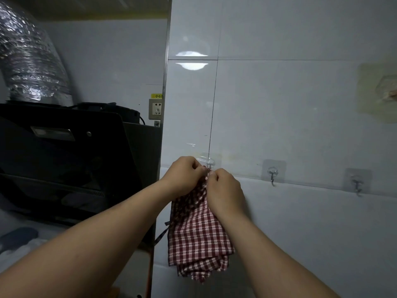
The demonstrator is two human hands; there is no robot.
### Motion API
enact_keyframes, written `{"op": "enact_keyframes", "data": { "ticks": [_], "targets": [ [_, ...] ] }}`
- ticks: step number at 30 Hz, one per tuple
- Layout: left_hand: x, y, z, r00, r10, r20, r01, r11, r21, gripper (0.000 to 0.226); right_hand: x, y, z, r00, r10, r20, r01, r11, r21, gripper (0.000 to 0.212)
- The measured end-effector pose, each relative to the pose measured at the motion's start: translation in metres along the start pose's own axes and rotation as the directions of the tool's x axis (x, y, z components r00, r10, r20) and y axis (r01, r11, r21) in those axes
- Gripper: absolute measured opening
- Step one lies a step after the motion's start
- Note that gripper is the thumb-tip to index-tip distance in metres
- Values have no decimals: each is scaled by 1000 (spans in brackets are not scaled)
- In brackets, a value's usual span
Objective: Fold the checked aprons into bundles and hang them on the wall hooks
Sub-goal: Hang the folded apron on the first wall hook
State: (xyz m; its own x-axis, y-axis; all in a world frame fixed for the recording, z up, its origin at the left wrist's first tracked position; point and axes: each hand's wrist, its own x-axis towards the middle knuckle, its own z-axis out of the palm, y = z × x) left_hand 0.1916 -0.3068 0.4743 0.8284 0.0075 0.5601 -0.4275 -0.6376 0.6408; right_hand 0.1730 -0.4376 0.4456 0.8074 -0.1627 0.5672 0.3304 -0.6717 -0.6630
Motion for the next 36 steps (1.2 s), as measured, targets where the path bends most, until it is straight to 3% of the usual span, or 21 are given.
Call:
{"op": "enact_keyframes", "data": {
  "ticks": [5,9,12,13,15,17,19,23,26,30,33,36],
  "targets": [
    [-15,-7,16,993,66,-96,-42,971,234,24,-9,5,6,999,-36,-6,34,987,-157,37],
    [-47,-36,37,957,91,-275,-60,991,119,27,-25,30,13,990,-139,7,139,990,12,33],
    [-72,-63,51,913,-94,-398,72,995,-70,49,-22,38,16,988,-152,-10,153,986,68,32],
    [-80,-69,53,910,-217,-352,148,966,-213,60,-21,38,16,989,-151,-12,151,985,85,32],
    [-90,-71,55,929,-360,-81,270,813,-516,77,-21,38,18,989,-151,-14,151,982,114,32],
    [-98,-66,53,937,-300,178,343,699,-627,64,-21,39,18,990,-141,-5,141,980,140,33],
    [-103,-64,50,947,-259,188,316,658,-683,47,-20,40,18,992,-124,3,122,977,174,29],
    [-93,-67,44,986,-161,-53,91,766,-636,31,-26,50,16,994,-104,-29,108,953,283,31],
    [-80,-76,47,989,-54,-139,-11,903,-429,26,-38,61,19,995,-84,-56,92,982,167,28],
    [-84,-93,57,970,-35,-239,-11,982,-187,63,-49,69,19,998,-53,-19,53,998,-15,31],
    [-97,-102,56,974,-94,-208,36,964,-263,80,-51,74,17,999,-30,36,31,999,-10,35],
    [-110,-110,55,979,-132,-157,77,945,-319,80,-56,82,15,999,-16,48,14,999,31,34]
  ]
}}
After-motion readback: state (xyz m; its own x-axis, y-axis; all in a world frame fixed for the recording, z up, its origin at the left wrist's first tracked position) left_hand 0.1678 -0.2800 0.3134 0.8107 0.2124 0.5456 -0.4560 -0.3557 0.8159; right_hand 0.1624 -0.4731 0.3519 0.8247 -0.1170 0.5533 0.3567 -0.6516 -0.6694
